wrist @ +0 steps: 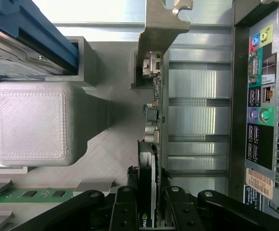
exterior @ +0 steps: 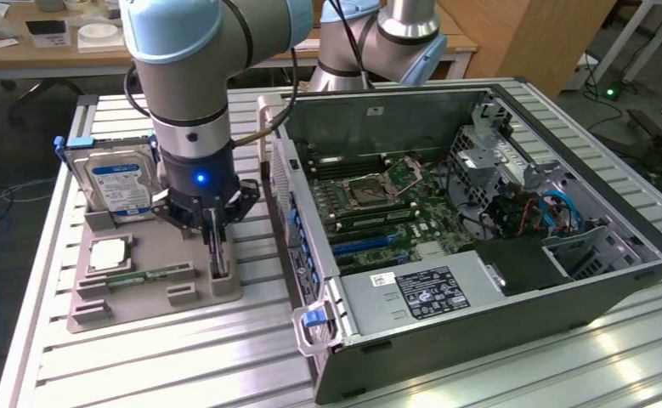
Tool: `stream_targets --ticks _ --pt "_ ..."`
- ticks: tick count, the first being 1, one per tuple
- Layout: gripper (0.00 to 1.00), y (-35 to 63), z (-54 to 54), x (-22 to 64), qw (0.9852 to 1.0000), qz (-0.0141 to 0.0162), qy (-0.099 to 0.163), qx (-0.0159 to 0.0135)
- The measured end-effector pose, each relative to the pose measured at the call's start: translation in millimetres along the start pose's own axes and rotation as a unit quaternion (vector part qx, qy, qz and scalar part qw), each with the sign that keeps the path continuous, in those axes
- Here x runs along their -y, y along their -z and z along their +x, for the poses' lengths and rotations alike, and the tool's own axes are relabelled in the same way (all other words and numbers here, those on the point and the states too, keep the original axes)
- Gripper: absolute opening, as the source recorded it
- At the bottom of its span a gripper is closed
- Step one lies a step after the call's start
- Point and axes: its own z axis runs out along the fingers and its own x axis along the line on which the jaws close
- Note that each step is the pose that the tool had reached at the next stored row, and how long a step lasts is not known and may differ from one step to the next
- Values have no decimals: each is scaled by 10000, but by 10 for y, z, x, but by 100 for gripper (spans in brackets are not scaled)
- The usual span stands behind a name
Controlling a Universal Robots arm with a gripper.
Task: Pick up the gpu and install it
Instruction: 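Pick up the gpu and move the gpu toward the slot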
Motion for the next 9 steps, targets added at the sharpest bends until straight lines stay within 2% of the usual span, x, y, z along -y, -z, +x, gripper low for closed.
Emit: stream_targets --ticks 9 --pt "27 240 -1 -7 10000 0 0 0"
